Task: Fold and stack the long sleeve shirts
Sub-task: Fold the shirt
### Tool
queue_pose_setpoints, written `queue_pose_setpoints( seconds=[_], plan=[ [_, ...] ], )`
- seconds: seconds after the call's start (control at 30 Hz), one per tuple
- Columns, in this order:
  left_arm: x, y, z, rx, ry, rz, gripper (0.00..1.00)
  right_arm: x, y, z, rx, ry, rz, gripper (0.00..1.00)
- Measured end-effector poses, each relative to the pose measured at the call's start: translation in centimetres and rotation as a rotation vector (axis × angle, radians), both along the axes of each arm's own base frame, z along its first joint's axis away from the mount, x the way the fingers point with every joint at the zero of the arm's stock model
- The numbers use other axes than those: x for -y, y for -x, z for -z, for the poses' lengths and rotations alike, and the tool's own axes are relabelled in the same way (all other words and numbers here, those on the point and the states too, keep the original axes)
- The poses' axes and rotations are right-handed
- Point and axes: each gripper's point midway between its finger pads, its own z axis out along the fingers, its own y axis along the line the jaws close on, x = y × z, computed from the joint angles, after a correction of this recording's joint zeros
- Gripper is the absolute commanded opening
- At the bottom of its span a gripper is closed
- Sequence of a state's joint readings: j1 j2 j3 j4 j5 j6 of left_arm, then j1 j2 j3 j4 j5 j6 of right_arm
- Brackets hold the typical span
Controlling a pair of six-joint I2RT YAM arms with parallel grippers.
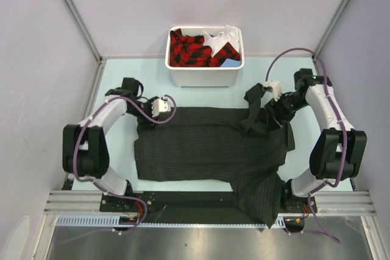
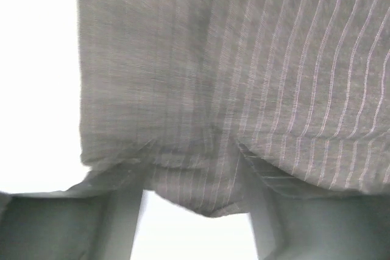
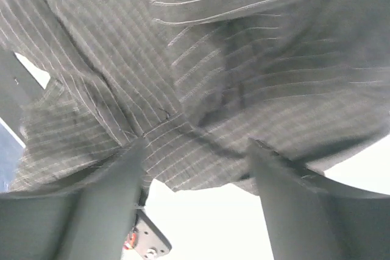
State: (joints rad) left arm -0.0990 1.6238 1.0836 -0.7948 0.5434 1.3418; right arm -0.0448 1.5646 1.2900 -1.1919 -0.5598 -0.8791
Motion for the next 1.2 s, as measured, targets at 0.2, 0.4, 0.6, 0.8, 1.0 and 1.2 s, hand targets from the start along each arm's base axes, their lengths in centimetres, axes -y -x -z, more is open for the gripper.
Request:
queue_pose_setpoints(
  seconds=[0.2, 0.4, 0.6, 0.8, 1.0, 1.2],
  plan=[
    [2.4, -3.2, -10.7, 0.228, 0.200, -0.124, 0.99, 2.2, -6.5, -4.2, 0.142, -0.056, 0.190, 0.83],
    [5.2, -5.2, -19.9, 0.369, 0.472, -0.201, 0.99, 3.0, -15.3, -1.9, 0.225, -0.076, 0.256, 0.80],
    [6.4, -5.5, -21.3, 0.314, 0.573, -0.240, 0.99, 3.8, -22.4, 3.5, 0.209, -0.059, 0.263, 0.77],
    [6.2, -7.0, -21.4, 0.316, 0.572, -0.290, 1.00, 3.6, -24.1, 8.6, 0.153, -0.024, 0.245, 0.66],
    [5.8, -8.4, -21.2, 0.301, 0.569, -0.362, 0.99, 1.7, -24.2, 9.4, 0.161, -0.010, 0.172, 0.00],
    [5.9, -9.5, -22.6, 0.295, 0.597, -0.397, 0.99, 0.3, -23.6, 7.8, 0.201, 0.013, 0.088, 0.00]
  ],
)
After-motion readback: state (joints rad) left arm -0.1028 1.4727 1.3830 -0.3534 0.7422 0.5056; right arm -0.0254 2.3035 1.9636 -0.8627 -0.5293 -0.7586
